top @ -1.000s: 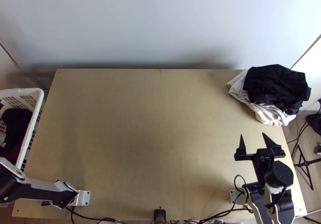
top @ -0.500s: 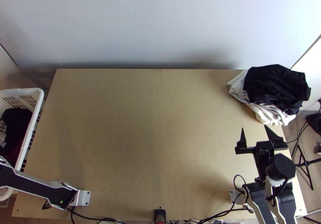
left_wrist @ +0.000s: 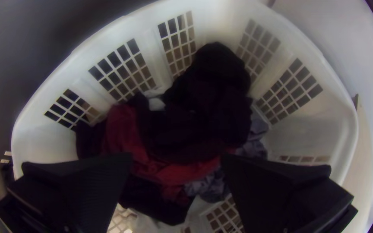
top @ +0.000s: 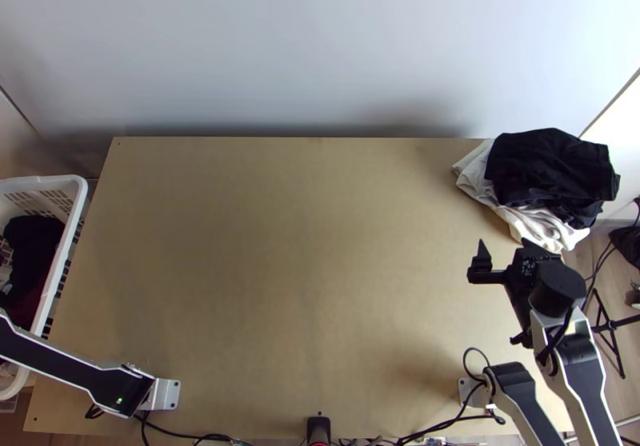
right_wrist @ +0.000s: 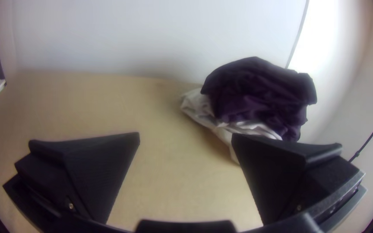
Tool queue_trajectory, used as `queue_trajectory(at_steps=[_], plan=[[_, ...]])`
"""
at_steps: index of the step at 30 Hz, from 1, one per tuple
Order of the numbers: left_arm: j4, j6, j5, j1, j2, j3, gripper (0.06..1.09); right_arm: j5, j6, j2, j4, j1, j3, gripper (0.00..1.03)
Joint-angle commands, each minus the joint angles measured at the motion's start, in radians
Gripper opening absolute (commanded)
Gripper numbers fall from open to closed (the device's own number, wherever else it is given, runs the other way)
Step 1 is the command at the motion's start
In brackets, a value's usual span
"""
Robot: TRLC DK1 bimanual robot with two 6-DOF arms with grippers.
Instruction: Fold the t-shirt
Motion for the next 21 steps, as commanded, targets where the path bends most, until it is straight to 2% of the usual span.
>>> queue_trajectory(at_steps=[1,6,8,14,15,21], plan=[[0.039,0.012,-0.029,-0.032,0.216,0.171,1.04,0.002,0.039,0.099,-0.152,0.016,0.097,0.99],[0.014,0.007,-0.035,-0.078,0.330,0.247,1.04,0.022,0.040,0.223,-0.286,0.010,0.173,0.99],[0.017,0.007,-0.083,-0.102,0.351,0.255,1.04,0.017,0.046,0.323,-0.412,-0.007,0.238,0.99],[0.045,-0.008,-0.137,-0.145,0.422,0.298,1.03,0.016,0.042,0.666,-0.797,-0.004,0.454,0.99],[0.046,-0.022,-0.163,-0.158,0.457,0.343,1.03,0.014,0.072,0.688,-0.837,0.025,0.531,0.99],[0.043,-0.049,-0.164,-0.171,0.503,0.405,0.97,-0.052,0.095,0.720,-0.867,0.034,0.677,0.99]])
